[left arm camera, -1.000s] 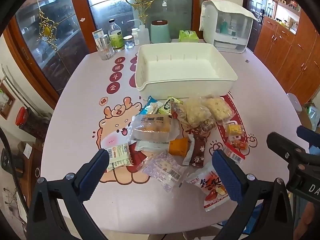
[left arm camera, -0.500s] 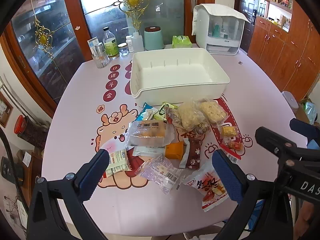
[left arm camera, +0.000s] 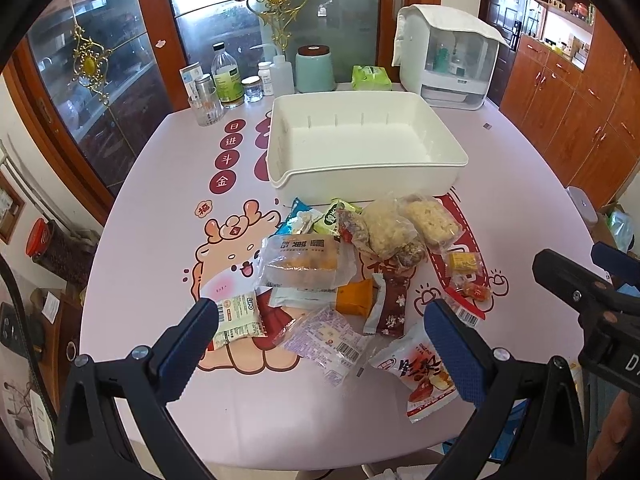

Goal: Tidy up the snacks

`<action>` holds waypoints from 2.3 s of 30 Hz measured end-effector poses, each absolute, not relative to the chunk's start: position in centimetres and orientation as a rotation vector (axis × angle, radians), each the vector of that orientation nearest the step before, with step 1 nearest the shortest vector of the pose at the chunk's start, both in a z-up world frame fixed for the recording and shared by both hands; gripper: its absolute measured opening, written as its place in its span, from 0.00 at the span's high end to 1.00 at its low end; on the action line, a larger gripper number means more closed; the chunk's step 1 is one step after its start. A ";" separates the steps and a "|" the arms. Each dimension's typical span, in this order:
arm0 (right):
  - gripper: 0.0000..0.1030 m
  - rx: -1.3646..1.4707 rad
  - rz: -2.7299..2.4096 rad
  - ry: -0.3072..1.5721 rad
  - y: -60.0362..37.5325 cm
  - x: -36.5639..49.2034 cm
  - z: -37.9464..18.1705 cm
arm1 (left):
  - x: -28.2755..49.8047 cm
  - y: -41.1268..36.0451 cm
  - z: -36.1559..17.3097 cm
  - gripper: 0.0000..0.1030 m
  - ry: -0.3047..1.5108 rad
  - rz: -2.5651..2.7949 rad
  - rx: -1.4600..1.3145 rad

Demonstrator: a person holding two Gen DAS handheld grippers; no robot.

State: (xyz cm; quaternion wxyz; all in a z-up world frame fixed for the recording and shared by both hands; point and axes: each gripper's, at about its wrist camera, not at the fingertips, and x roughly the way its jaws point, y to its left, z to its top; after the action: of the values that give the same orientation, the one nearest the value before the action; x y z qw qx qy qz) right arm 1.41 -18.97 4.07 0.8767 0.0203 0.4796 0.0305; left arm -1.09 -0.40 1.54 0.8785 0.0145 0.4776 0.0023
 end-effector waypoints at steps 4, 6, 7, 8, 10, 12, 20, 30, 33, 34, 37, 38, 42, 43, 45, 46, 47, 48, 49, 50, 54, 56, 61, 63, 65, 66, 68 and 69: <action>0.08 0.044 0.064 1.010 -18.8 1.5 3.9 | -0.9 -0.2 1.5 0.01 1.003 0.009 0.026; 0.08 0.047 0.065 1.014 -18.8 1.5 3.9 | -0.9 -0.1 1.4 0.01 1.007 0.010 0.023; 0.08 0.048 0.068 1.013 -18.8 1.5 3.9 | -0.9 0.0 1.4 0.01 1.008 0.011 0.022; 0.08 0.047 0.069 1.012 -18.8 1.5 3.8 | -0.9 0.1 1.4 0.01 1.009 0.012 0.021; 0.08 0.045 0.071 1.012 -18.5 1.5 3.7 | -0.8 0.1 1.3 0.01 1.012 0.013 0.021; 0.08 0.046 0.074 1.016 -18.4 1.5 3.7 | -0.8 0.3 1.3 0.01 1.015 0.013 0.021; 0.08 0.055 0.072 1.023 -18.2 1.5 3.6 | -0.7 0.7 1.0 0.01 1.024 0.017 0.022; 0.08 0.068 0.074 1.038 -17.7 1.6 3.2 | -0.2 1.9 0.3 0.01 1.051 0.023 0.022; 0.08 0.068 0.082 1.041 -17.4 1.8 3.0 | 0.2 3.0 -0.1 0.01 1.066 0.038 0.008; 0.08 0.068 0.081 1.040 -17.3 1.9 3.0 | 0.4 3.2 -0.2 0.01 1.070 0.041 0.003; 0.08 0.063 0.084 1.048 -17.2 2.0 2.9 | 1.0 4.5 -0.9 0.01 1.092 0.046 -0.013; 0.08 0.062 0.085 1.052 -17.1 2.1 2.7 | 1.2 4.8 -1.1 0.01 1.099 0.046 -0.016; 0.11 0.051 0.113 1.079 -16.3 2.6 1.9 | 2.0 6.2 -1.8 0.01 1.107 0.043 -0.016; 0.12 0.048 0.123 1.086 -16.0 2.7 1.7 | 2.3 6.8 -2.2 0.01 1.109 0.044 -0.014; 0.13 0.042 0.145 1.105 -15.4 3.1 1.2 | 2.9 7.9 -3.0 0.01 1.125 0.038 -0.013; 0.13 0.038 0.148 1.115 -15.2 3.3 0.8 | 3.3 8.5 -3.5 0.01 1.137 0.034 -0.017; 0.13 0.031 0.150 1.125 -15.0 3.5 0.5 | 3.6 9.1 -4.1 0.01 1.149 0.025 -0.022; 0.13 0.021 0.155 1.139 -14.9 3.7 0.0 | 3.8 9.5 -4.5 0.01 1.159 0.019 -0.022; 0.13 0.014 0.159 1.147 -14.8 3.8 -0.5 | 4.1 10.0 -5.2 0.01 1.174 0.010 -0.021; 0.13 0.003 0.165 1.161 -14.8 4.0 -1.1 | 4.4 10.6 -6.0 0.01 1.188 0.003 -0.015; 0.13 -0.003 0.202 1.253 -15.2 4.3 -4.3 | 5.2 12.1 -8.3 0.01 1.213 0.009 0.022; 0.14 -0.015 0.221 1.290 -15.3 4.1 -5.9 | 5.4 12.6 -9.3 0.01 1.225 -0.009 0.028; 0.14 -0.061 0.319 1.333 -15.3 3.0 -9.0 | 5.3 12.4 -11.6 0.01 1.214 -0.133 0.141; 0.14 -0.083 0.357 1.354 -15.5 2.5 -10.0 | 5.3 12.3 -12.2 0.01 1.189 -0.182 0.207; 0.14 -0.131 0.396 1.356 -15.5 2.0 -10.6 | 5.5 12.3 -12.8 0.01 1.184 -0.219 0.263; 0.14 -0.156 0.402 1.354 -15.5 1.9 -10.8 | 5.7 12.3 -13.2 0.01 1.186 -0.240 0.285; 0.14 -0.188 0.424 1.352 -15.2 1.7 -11.3 | 6.1 12.5 -14.1 0.01 1.199 -0.272 0.313; 0.14 -0.195 0.427 1.354 -15.0 1.6 -11.5 | 6.4 12.5 -14.3 0.01 1.207 -0.282 0.318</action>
State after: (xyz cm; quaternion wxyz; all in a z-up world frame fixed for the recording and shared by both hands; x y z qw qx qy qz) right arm 1.64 -15.00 -11.48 0.7542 -0.0893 0.6205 0.1956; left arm 6.40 12.49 -14.27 0.8021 0.1482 0.5633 -0.1316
